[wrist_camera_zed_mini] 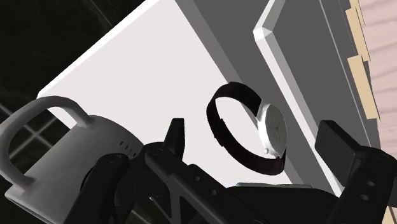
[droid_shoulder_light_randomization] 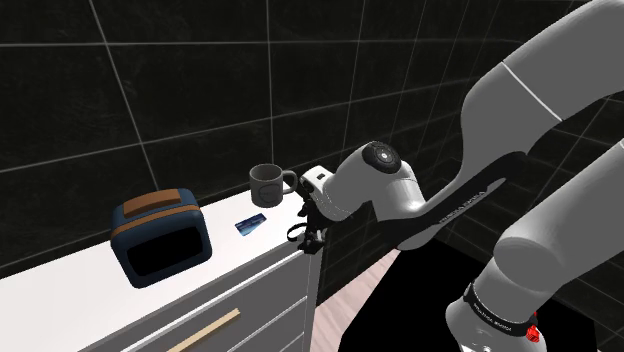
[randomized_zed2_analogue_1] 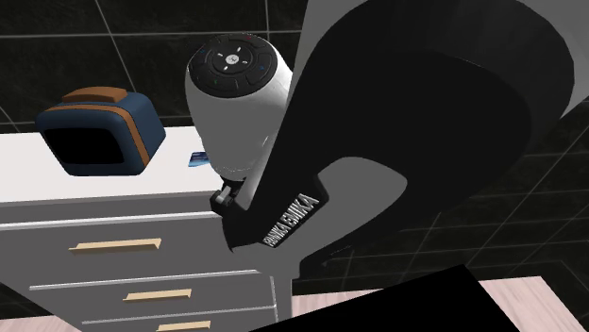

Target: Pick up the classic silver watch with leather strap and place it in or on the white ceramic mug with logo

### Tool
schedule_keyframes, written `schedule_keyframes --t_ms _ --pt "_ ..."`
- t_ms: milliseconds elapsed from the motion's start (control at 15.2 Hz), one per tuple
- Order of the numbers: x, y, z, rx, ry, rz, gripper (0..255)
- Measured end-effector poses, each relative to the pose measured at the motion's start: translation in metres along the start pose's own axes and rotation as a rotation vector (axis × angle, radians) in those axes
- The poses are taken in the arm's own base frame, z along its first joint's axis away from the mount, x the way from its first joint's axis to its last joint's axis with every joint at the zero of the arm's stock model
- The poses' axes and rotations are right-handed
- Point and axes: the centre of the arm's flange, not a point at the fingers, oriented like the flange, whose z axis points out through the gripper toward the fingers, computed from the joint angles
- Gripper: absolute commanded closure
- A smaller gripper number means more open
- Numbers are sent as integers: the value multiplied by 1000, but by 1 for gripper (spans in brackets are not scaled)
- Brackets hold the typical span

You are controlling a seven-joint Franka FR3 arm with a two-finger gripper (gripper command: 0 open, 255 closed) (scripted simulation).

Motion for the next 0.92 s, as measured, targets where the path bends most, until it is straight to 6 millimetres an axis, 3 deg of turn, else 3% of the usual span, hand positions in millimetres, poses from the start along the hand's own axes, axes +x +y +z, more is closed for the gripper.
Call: schedule_keyframes --t_ms 264,330,924 --pt "0 0 1 0 0 0 0" --pt "0 0 1 0 0 0 255" --pt "0 1 0 -1 2 0 255"
